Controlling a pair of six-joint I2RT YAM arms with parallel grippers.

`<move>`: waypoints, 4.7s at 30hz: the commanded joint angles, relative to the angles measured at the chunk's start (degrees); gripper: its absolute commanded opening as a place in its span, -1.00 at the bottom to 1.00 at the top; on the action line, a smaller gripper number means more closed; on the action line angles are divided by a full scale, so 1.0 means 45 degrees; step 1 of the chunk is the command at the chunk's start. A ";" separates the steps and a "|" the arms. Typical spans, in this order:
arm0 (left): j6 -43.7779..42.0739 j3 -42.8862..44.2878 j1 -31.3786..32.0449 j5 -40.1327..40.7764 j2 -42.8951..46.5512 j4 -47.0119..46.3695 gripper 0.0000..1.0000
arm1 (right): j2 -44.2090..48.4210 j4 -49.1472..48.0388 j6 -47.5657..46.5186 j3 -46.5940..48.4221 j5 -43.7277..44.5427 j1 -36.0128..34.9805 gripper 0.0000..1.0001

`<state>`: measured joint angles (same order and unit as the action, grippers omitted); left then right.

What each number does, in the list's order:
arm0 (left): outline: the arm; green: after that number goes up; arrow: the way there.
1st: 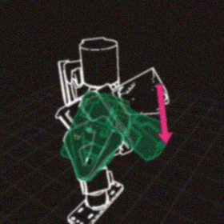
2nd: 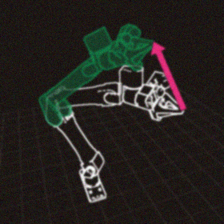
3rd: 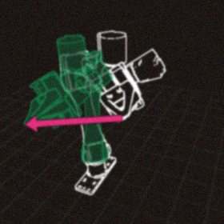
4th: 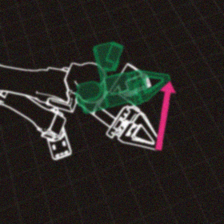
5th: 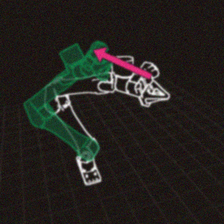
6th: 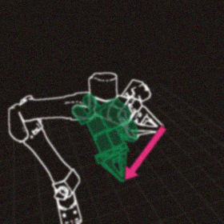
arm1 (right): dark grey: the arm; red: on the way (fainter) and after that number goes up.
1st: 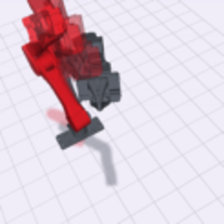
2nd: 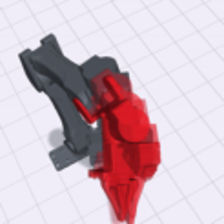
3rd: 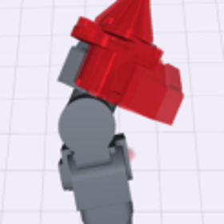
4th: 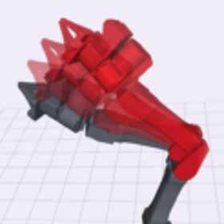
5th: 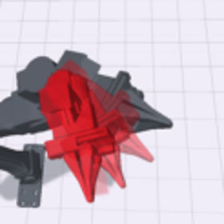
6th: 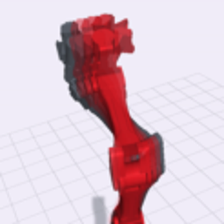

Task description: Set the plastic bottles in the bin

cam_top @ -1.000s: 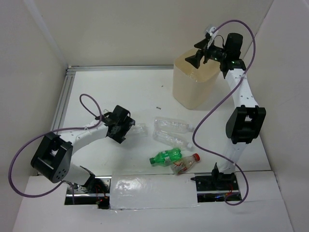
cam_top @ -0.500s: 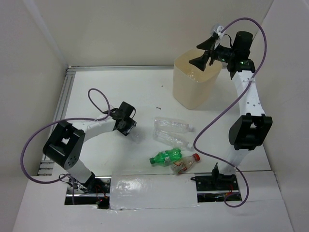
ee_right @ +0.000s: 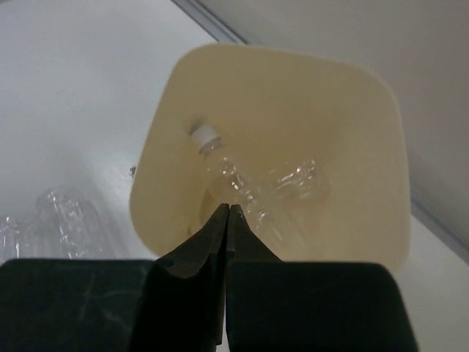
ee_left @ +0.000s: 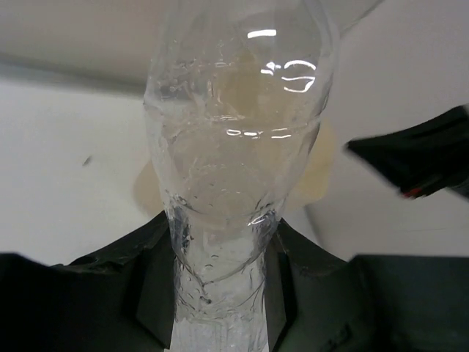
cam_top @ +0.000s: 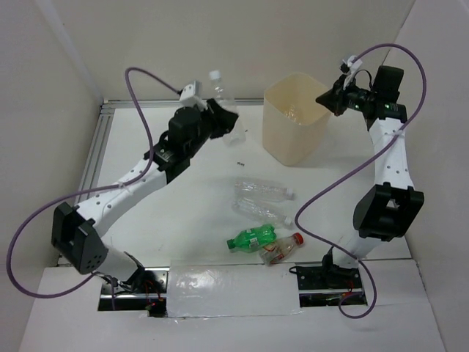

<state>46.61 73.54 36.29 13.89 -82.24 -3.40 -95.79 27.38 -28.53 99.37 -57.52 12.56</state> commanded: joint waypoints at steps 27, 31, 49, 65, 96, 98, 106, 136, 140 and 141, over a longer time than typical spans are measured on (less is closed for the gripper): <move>-0.1491 1.2158 0.0314 -0.2070 -1.1530 -0.7350 0.56 | 0.6091 0.2665 -0.4493 -0.7901 0.0538 0.0569 0.86; -0.1627 1.2018 0.0314 -0.2499 -1.1238 -0.6980 0.59 | 0.6091 0.4032 -0.7209 -0.8020 -0.0459 0.0569 0.97; -0.5727 0.4574 0.0431 -0.0765 -0.4174 -0.7272 0.84 | 0.3593 0.0762 -0.6261 -0.8680 0.3422 -0.6223 0.92; -0.3601 -0.8933 0.0175 -0.2481 0.8076 0.0734 0.98 | -0.0877 -0.1651 -0.5823 -0.8608 0.7371 -0.7732 0.80; -0.7955 -0.7650 0.4650 -0.4766 0.2103 -0.2253 0.91 | -0.0977 -0.3017 0.2396 0.1861 0.1474 -0.3710 -0.13; -0.8247 -0.7533 0.4767 -0.4884 0.1772 -0.2253 0.91 | -0.1506 -0.3016 0.2142 0.1863 0.1589 -0.3435 -0.04; -0.8639 -0.7417 0.5294 -0.5001 0.0835 -0.1901 0.91 | -0.2815 -0.2001 0.1907 0.2624 0.1434 -0.2343 1.00; -0.9849 -0.4337 0.6407 -0.3209 0.1920 -0.0319 -0.60 | 0.3919 0.2721 -0.4837 -0.5459 -0.2668 0.1038 0.20; -1.0337 -0.2322 0.5570 -0.2737 0.1714 -0.1545 -0.60 | 0.4839 0.4380 -0.7150 -0.6865 -0.1986 0.1038 -1.00; -1.0338 -0.2009 0.5026 -0.2735 0.1442 -0.2806 -0.60 | 0.5034 0.4714 -0.8354 -0.7448 -0.1713 0.1038 -1.00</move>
<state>2.74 58.65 63.11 -1.37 -75.53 -3.62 -76.40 40.34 -51.37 69.43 -66.22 17.12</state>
